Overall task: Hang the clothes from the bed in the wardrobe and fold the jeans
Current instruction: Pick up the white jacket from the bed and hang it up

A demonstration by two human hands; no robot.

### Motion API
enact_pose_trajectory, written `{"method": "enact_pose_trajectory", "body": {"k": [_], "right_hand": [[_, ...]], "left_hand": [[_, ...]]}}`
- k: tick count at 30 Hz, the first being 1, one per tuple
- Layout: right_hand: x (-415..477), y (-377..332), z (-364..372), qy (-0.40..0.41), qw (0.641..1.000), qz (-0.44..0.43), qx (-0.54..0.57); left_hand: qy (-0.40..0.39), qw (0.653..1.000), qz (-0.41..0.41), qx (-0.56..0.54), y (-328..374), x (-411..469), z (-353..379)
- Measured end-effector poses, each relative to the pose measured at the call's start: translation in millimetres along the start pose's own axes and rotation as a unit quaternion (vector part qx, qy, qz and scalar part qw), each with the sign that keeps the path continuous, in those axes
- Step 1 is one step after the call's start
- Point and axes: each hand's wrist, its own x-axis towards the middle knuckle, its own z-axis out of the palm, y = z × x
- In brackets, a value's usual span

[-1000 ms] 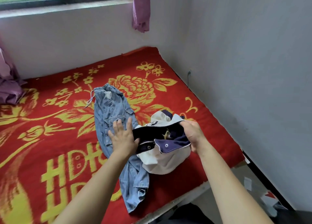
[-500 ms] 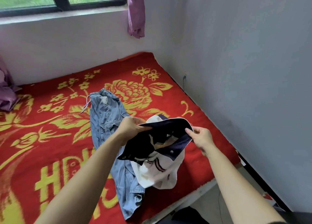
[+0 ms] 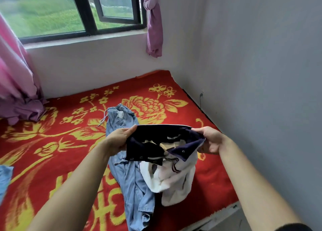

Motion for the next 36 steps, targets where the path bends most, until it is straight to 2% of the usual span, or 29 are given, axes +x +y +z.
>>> {"method": "enact_pose_trajectory", "body": {"k": [3,5,8,10,11,12,13,14,15,18,23,25,26,28,30,31,34,36], "right_hand": [[-6.6,-23.7,7.9,-0.068,0.989,-0.07,0.11],[-10.2,-38.9,13.8,-0.118,0.972,-0.126,0.16],[-8.8,-51.6,9.7,-0.205,0.943,-0.175,0.197],[0.0,-49.5,3.7,-0.216,0.949,-0.182,0.141],[7.5,-44.8,2.5,-0.178,0.967,-0.178,0.049],[15.6,-38.2,3.5,-0.109,0.978,-0.162,-0.077],[24.0,-31.0,5.3,-0.03,0.97,-0.143,-0.194],[31.9,-22.8,7.9,0.03,0.955,-0.132,-0.263],[40.0,-14.5,10.3,0.058,0.951,-0.129,-0.275],[63.7,11.4,19.5,0.06,0.962,-0.125,-0.237],[65.0,44.2,62.9,-0.032,0.956,-0.111,-0.268],[51.4,54.7,87.4,-0.125,0.943,-0.097,-0.293],[43.8,60.1,99.6,-0.177,0.922,-0.114,-0.324],[28.7,72.4,125.6,-0.264,0.846,-0.179,-0.428],[12.5,83.1,155.3,-0.288,0.781,-0.221,-0.509],[2.7,86.8,170.2,-0.295,0.774,-0.217,-0.516],[-37.3,94.7,213.9,-0.348,0.793,-0.171,-0.47],[-74.6,100.0,238.7,-0.396,0.785,-0.155,-0.45]], "left_hand": [[-0.056,0.977,0.004,-0.203,19.3,-22.9,3.0],[-0.068,0.96,0.037,-0.269,36.2,-38.7,7.0],[-0.103,0.942,0.093,-0.305,53.3,-64.0,12.6],[-0.113,0.935,0.119,-0.314,56.3,-77.4,20.5],[-0.111,0.932,0.121,-0.324,54.9,-81.9,26.8],[-0.103,0.929,0.112,-0.336,52.0,-84.2,34.6],[-0.087,0.929,0.092,-0.349,47.4,-84.7,43.3],[-0.063,0.929,0.067,-0.359,40.1,-83.9,52.6],[-0.035,0.928,0.043,-0.367,30.7,-83.2,61.8],[0.047,0.918,0.001,-0.394,-5.1,-87.8,79.7],[0.156,0.887,-0.034,-0.434,-64.2,-133.7,74.1],[0.226,0.875,-0.058,-0.423,-86.4,-159.4,74.3],[0.282,0.867,-0.069,-0.405,-97.0,-172.6,76.0],[0.419,0.835,-0.082,-0.347,-117.1,-202.1,82.8],[0.511,0.817,-0.08,-0.255,-135.9,-235.8,92.3],[0.537,0.816,-0.076,-0.199,-144.9,-253.0,97.4],[0.574,0.812,-0.095,-0.045,-173.6,-302.3,111.3],[0.626,0.766,-0.141,0.035,-187.4,-333.2,117.6]]}}
